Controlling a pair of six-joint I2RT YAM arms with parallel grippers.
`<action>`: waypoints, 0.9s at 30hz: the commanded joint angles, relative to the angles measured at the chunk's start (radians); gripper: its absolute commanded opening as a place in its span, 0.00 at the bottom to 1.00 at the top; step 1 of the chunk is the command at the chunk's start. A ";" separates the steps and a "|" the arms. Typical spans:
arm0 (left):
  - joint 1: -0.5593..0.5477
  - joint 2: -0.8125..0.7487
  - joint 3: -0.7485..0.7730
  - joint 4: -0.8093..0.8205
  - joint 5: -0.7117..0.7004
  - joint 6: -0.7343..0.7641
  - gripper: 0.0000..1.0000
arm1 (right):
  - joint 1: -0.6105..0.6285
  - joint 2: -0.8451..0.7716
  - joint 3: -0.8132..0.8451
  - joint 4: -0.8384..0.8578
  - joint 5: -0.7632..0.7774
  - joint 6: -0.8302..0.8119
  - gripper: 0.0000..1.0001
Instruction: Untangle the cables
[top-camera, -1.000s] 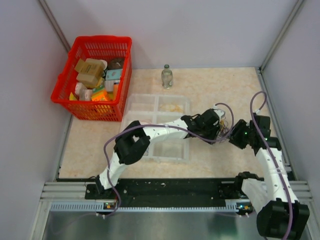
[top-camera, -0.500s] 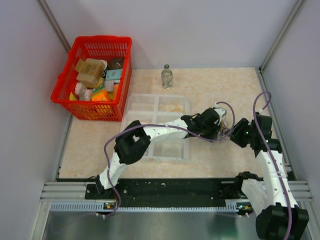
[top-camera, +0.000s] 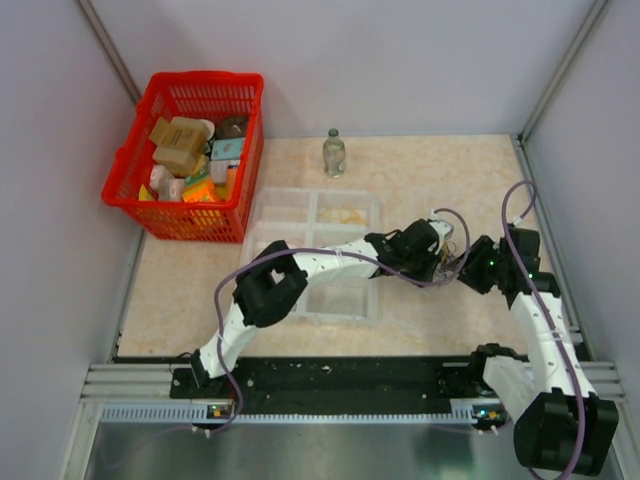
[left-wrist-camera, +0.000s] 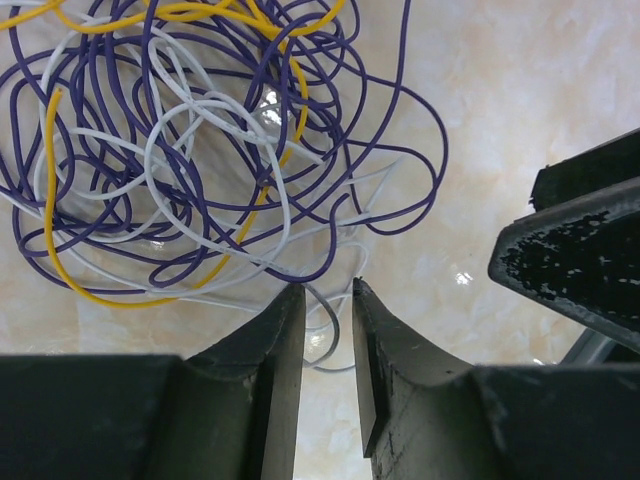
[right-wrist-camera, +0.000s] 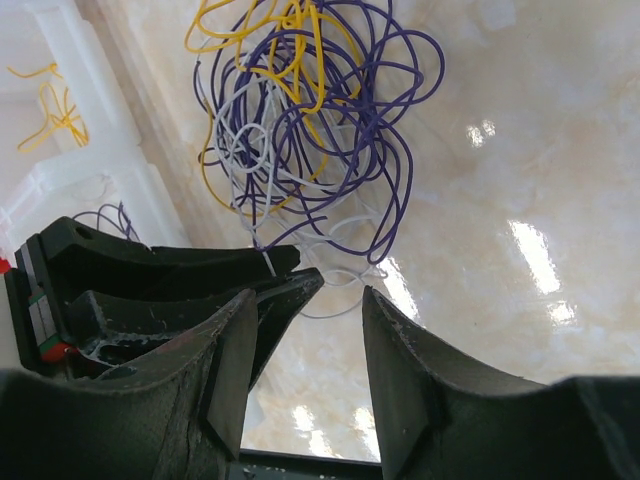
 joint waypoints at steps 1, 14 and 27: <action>0.004 0.004 0.008 0.026 0.008 0.021 0.28 | -0.009 0.030 -0.005 0.055 -0.016 -0.006 0.47; 0.004 -0.188 -0.075 0.012 0.063 0.043 0.00 | -0.006 0.128 -0.080 0.199 -0.117 -0.041 0.45; 0.004 -0.300 -0.015 -0.098 0.189 0.060 0.00 | 0.023 0.272 -0.096 0.353 -0.136 -0.009 0.47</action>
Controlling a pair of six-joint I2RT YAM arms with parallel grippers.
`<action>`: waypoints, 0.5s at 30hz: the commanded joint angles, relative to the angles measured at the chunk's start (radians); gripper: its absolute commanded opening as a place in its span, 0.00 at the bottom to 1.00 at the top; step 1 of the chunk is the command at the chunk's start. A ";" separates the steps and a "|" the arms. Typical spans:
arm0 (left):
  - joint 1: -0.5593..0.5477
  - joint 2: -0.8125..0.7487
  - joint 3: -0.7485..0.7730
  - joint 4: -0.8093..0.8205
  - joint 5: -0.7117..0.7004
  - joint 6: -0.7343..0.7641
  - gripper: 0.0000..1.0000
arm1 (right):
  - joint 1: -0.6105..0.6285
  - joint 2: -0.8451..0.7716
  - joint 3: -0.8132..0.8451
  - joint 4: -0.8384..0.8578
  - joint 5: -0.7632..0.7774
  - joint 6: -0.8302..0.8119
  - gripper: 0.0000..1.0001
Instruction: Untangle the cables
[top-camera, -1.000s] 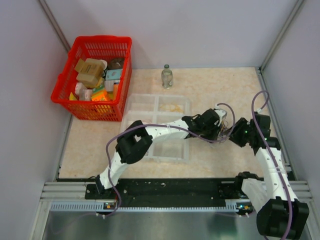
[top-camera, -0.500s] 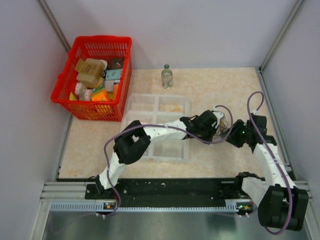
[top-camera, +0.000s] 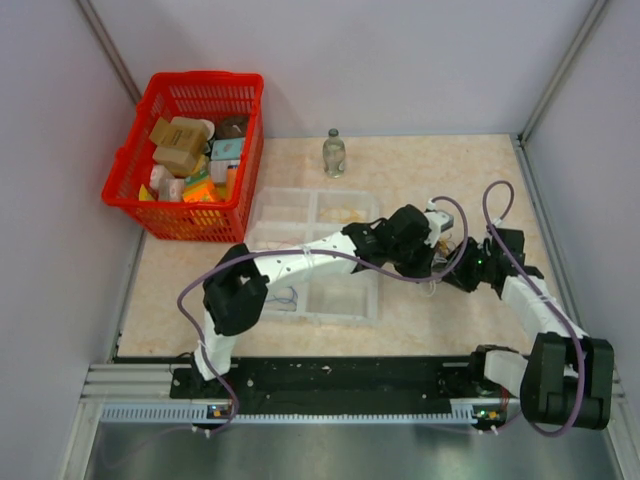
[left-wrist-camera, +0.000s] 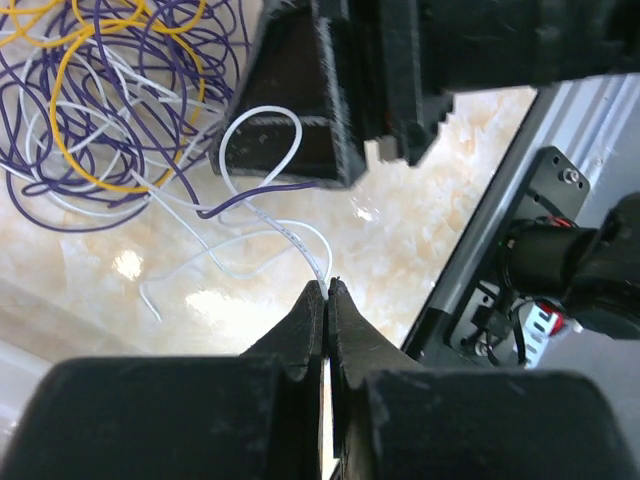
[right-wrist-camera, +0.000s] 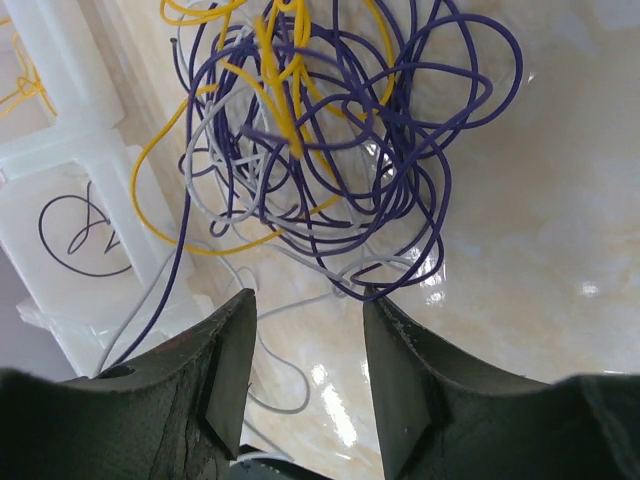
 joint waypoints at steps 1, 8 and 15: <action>0.002 -0.098 0.069 -0.060 0.060 0.024 0.00 | 0.007 0.042 -0.007 0.093 0.029 0.013 0.47; 0.002 -0.143 0.078 -0.122 0.063 0.027 0.00 | 0.007 0.042 -0.005 0.099 0.157 0.028 0.47; 0.004 -0.215 0.107 -0.172 0.042 0.037 0.00 | 0.006 0.052 0.019 0.102 0.230 0.035 0.47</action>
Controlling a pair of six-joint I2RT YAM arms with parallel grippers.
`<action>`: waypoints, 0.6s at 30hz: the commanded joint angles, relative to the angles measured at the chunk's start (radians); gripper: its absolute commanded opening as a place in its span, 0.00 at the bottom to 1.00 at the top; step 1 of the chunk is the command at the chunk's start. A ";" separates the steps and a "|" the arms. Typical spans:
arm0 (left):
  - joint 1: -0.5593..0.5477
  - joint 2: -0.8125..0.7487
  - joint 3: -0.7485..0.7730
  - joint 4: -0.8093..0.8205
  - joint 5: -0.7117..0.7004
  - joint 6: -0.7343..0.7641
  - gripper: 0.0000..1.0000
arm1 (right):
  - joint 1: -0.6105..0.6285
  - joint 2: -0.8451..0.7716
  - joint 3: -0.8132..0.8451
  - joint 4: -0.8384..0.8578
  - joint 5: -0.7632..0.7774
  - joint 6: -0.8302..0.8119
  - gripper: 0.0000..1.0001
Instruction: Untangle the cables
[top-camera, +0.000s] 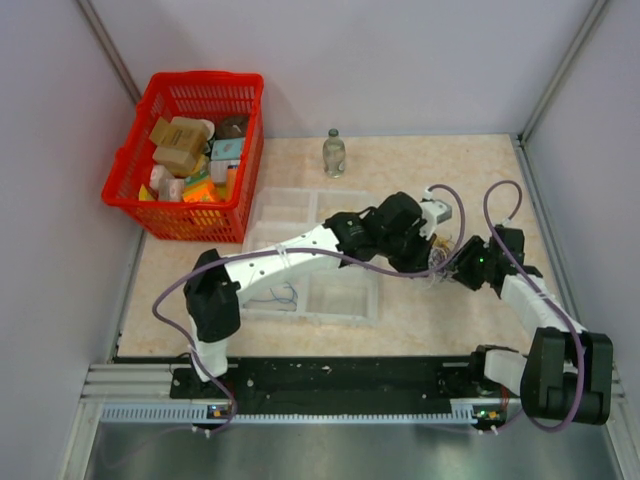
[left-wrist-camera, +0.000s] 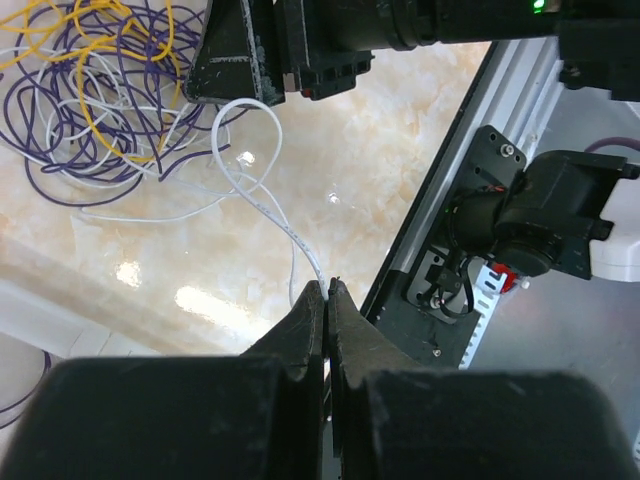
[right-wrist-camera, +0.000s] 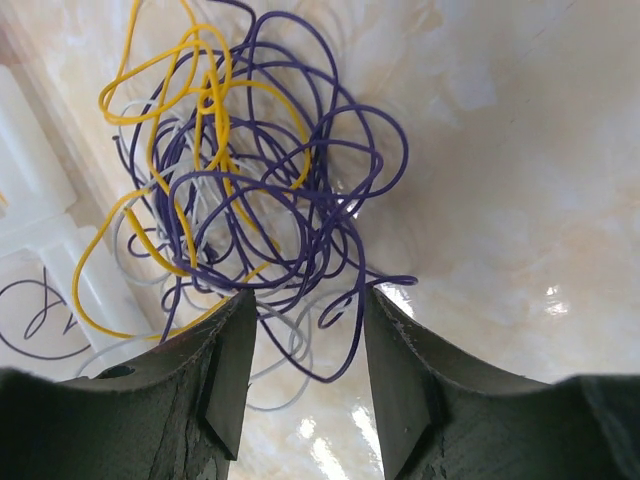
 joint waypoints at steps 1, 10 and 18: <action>0.004 -0.117 0.061 -0.025 -0.013 0.016 0.00 | 0.006 0.015 0.030 0.033 0.077 0.007 0.47; 0.002 -0.372 0.041 0.035 -0.191 0.056 0.00 | 0.006 0.017 0.058 0.012 0.109 -0.034 0.47; 0.004 -0.459 0.136 0.142 0.040 -0.019 0.00 | -0.006 0.053 0.119 -0.011 0.155 -0.046 0.47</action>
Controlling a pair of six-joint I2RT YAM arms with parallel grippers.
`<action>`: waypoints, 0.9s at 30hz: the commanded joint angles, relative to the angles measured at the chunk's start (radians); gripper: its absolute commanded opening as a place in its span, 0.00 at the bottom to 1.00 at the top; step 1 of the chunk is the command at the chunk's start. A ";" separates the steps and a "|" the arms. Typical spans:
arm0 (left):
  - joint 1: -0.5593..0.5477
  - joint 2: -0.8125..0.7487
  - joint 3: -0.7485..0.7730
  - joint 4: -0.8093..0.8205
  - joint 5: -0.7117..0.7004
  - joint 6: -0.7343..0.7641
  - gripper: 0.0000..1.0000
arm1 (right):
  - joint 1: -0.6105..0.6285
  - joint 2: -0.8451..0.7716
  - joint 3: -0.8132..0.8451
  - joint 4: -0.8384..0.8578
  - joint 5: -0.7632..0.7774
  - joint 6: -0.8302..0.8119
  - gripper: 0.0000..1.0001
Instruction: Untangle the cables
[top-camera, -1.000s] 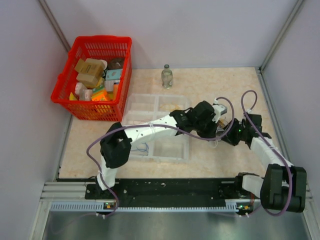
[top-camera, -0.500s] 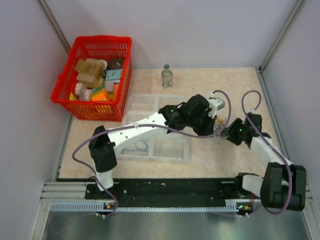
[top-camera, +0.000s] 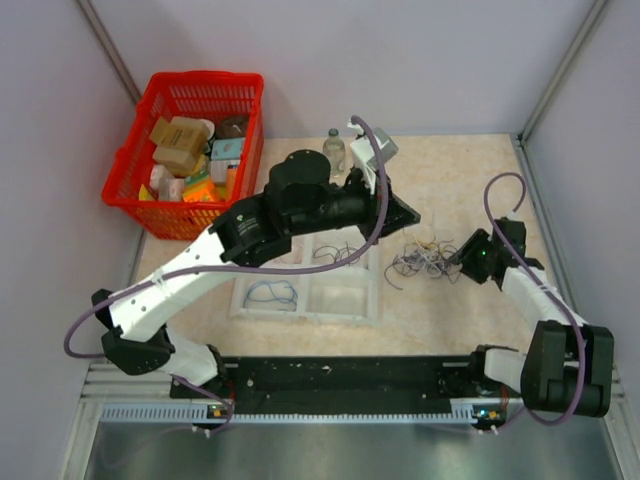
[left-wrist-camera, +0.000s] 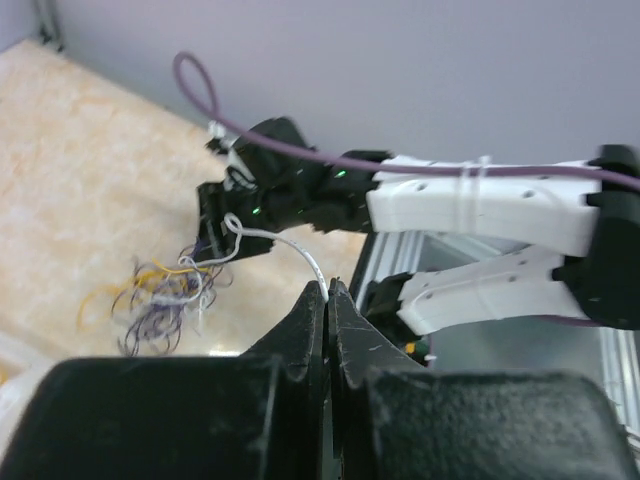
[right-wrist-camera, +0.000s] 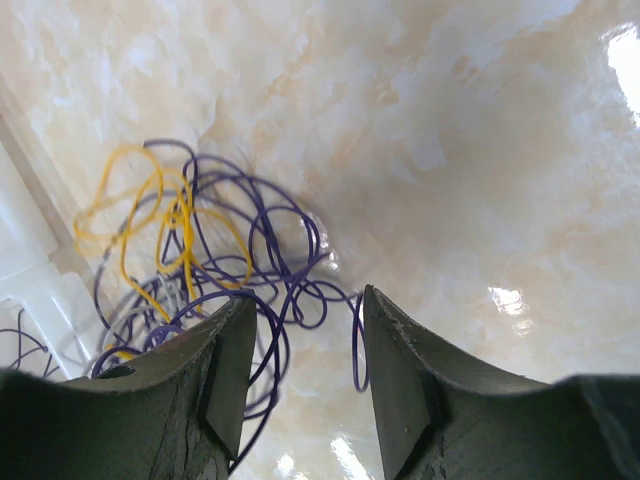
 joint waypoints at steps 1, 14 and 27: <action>0.001 -0.052 0.070 0.132 0.119 -0.050 0.00 | -0.009 0.030 0.086 0.001 0.044 -0.018 0.47; -0.001 -0.073 0.306 0.100 -0.012 0.034 0.00 | -0.063 0.046 0.203 -0.064 0.384 -0.062 0.48; -0.001 -0.156 0.263 0.071 -0.236 0.108 0.00 | -0.127 0.225 0.378 -0.134 0.247 -0.107 0.71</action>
